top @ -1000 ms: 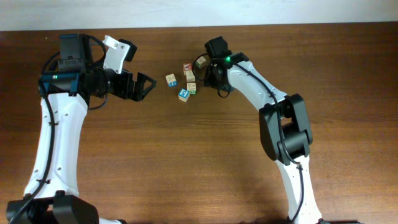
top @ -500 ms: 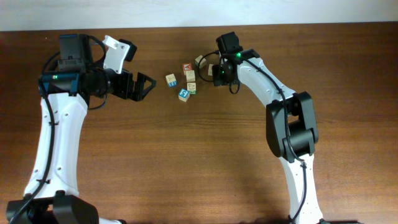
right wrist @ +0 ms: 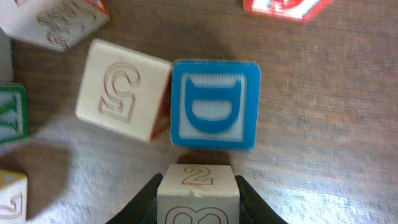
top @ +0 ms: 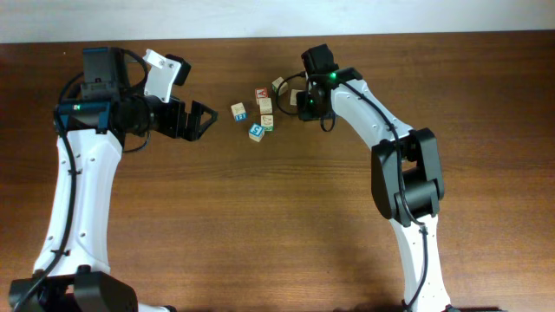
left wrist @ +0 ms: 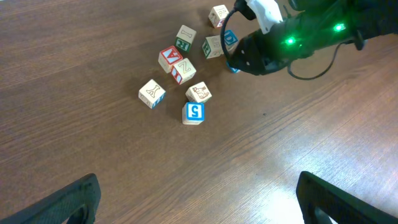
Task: Rotate 5 blocks
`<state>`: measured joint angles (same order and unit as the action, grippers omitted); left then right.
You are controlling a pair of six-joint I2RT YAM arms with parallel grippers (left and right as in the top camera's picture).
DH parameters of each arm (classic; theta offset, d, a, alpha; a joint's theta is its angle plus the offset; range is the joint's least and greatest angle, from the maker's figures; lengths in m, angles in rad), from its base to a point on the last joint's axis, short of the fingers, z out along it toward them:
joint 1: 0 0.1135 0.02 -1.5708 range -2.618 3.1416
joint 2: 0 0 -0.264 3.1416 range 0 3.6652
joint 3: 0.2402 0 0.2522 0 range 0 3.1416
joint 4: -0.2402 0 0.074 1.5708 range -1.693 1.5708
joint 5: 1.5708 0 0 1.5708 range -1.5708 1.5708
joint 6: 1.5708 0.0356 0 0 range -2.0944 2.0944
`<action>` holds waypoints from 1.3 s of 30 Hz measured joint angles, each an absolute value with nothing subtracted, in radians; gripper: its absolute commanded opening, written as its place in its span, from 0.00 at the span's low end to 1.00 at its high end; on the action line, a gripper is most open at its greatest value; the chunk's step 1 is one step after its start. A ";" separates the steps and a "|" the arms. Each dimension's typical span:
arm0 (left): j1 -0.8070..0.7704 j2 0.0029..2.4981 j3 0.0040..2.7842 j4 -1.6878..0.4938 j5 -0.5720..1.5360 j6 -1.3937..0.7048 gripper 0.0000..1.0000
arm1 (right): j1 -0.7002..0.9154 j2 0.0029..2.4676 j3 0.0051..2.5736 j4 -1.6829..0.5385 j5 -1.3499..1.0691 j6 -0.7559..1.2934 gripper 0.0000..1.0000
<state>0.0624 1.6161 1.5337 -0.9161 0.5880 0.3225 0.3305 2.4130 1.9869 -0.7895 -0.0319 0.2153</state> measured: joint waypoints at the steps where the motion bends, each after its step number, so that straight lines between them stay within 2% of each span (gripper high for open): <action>1: 0.062 1.616 1.534 -0.916 0.588 0.323 0.99 | 0.331 2.411 1.993 -0.813 -0.032 0.216 0.27; 3: 0.062 1.616 1.534 -0.916 0.588 0.323 0.99 | 0.331 2.393 2.007 -0.890 -0.035 0.226 0.25; 10: 0.062 1.616 1.534 -0.915 0.588 0.323 0.99 | 0.331 2.227 2.054 -1.217 -0.039 0.278 0.25; 15: 0.062 1.616 1.534 -0.916 0.588 0.323 0.99 | 0.331 2.211 2.036 -1.416 -0.038 0.284 0.25; 21: 0.062 1.616 1.534 -0.915 0.588 0.323 0.99 | 0.331 2.211 1.902 -1.406 -0.039 0.286 0.25; 31: 0.062 1.616 1.534 -0.916 0.588 0.323 0.99 | 0.331 2.212 1.696 -1.250 -0.050 0.288 0.26; 32: 0.062 1.616 1.534 -0.916 0.588 0.323 0.99 | 0.331 2.212 1.692 -1.240 -0.051 0.288 0.33; 34: 0.062 1.616 1.534 -0.916 0.588 0.323 0.99 | 0.331 2.212 1.692 -1.235 -0.050 0.286 0.38; 39: 0.062 1.616 1.534 -0.916 0.588 0.323 0.99 | 0.331 2.212 1.692 -1.247 -0.051 0.288 0.38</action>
<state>0.0624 1.6161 1.5337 -0.9161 0.5884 0.3225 0.3305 2.2116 1.6920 -1.2472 -0.0509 0.2882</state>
